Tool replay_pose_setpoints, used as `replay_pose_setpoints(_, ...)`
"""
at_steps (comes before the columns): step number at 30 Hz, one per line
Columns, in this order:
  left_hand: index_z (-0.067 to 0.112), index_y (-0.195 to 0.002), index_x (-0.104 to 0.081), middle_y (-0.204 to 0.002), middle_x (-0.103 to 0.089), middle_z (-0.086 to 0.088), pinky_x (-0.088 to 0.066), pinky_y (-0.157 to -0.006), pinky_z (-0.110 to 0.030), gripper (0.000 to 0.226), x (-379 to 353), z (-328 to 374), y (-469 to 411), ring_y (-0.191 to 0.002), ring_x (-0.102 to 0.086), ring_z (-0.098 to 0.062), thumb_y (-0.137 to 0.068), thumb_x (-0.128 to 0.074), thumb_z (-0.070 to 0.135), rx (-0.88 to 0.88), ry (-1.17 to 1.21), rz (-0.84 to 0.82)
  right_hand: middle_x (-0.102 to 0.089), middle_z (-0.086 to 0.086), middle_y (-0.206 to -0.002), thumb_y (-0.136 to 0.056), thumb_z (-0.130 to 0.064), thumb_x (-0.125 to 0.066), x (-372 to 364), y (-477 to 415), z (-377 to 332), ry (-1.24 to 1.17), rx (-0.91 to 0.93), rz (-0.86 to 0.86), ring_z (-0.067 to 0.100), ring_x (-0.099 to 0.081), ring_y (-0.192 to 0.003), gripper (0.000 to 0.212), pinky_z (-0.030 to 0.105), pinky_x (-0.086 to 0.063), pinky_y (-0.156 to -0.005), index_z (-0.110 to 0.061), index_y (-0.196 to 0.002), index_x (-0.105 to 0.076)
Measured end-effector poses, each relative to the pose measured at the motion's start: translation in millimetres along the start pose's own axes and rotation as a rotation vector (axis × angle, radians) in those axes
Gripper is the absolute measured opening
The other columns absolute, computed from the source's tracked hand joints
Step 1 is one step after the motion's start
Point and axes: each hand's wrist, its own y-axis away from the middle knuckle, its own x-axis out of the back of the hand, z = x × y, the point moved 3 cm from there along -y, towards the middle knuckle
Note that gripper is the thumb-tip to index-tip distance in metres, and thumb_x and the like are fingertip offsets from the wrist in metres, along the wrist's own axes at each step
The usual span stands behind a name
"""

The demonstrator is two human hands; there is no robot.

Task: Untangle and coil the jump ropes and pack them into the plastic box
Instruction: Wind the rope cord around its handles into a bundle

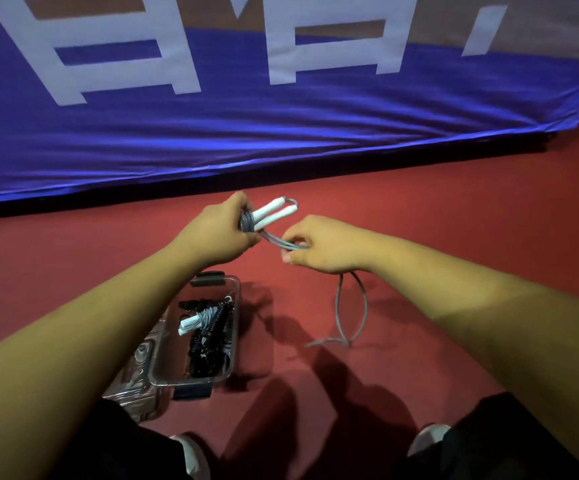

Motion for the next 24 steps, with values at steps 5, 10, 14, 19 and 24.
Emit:
replay_pose_setpoints(5, 0.028, -0.111, -0.055, -0.09, -0.065, -0.001, -0.051, -0.072, -0.038, 0.041, -14, 12, 6, -0.084, -0.06, -0.029, -0.073, -0.071, 0.028, -0.133, -0.265, -0.143, -0.063, 0.002, -0.076, -0.091, -0.029, -0.058, 14, 1, -13, 0.202, 0.08, 0.136, 0.023, -0.055, -0.073, 0.02, 0.035, -0.043, -0.064, -0.014, -0.085, -0.069)
replay_pose_setpoints(10, 0.03, -0.08, -0.058, -0.062, -0.056, 0.008, -0.038, -0.057, -0.03, 0.037, -16, 30, 12, -0.06, -0.053, -0.012, -0.074, -0.07, 0.065, -0.243, -0.244, -0.21, -0.066, -0.006, -0.072, -0.083, -0.039, -0.066, 31, 1, 2, 0.119, 0.069, 0.274, 0.017, -0.06, -0.073, 0.018, 0.039, -0.052, -0.069, -0.022, -0.08, -0.071)
replay_pose_setpoints(14, 0.031, -0.066, -0.051, -0.051, -0.05, 0.006, -0.031, -0.049, -0.023, 0.034, -17, 38, 20, -0.048, -0.048, -0.008, -0.081, -0.068, 0.057, -0.295, -0.159, -0.248, -0.071, -0.002, -0.07, -0.072, -0.029, -0.08, 38, 1, 12, -0.108, 0.087, 0.303, 0.015, -0.064, -0.07, 0.013, 0.033, -0.05, -0.067, -0.017, -0.074, -0.075)
replay_pose_setpoints(19, 0.034, -0.079, -0.058, -0.055, -0.059, 0.015, -0.037, -0.049, -0.015, 0.016, -10, 44, 27, -0.049, -0.054, -0.011, -0.087, -0.071, 0.038, -0.322, 0.091, -0.391, -0.069, -0.004, -0.067, -0.078, -0.019, -0.078, 40, 4, 29, -0.338, 0.071, 0.242, 0.009, -0.057, -0.06, 0.006, 0.024, -0.045, -0.062, -0.015, -0.081, -0.077)
replay_pose_setpoints(24, 0.017, -0.096, -0.055, -0.067, -0.066, 0.002, -0.044, -0.05, -0.027, 0.017, -11, 48, 35, -0.05, -0.055, -0.018, -0.09, -0.07, 0.022, -0.294, 0.383, -0.419, -0.067, -0.008, -0.068, -0.087, -0.003, -0.061, 21, 6, 43, -0.448, 0.058, 0.112, 0.007, -0.056, -0.063, 0.029, 0.021, -0.045, -0.061, -0.026, -0.076, -0.074)
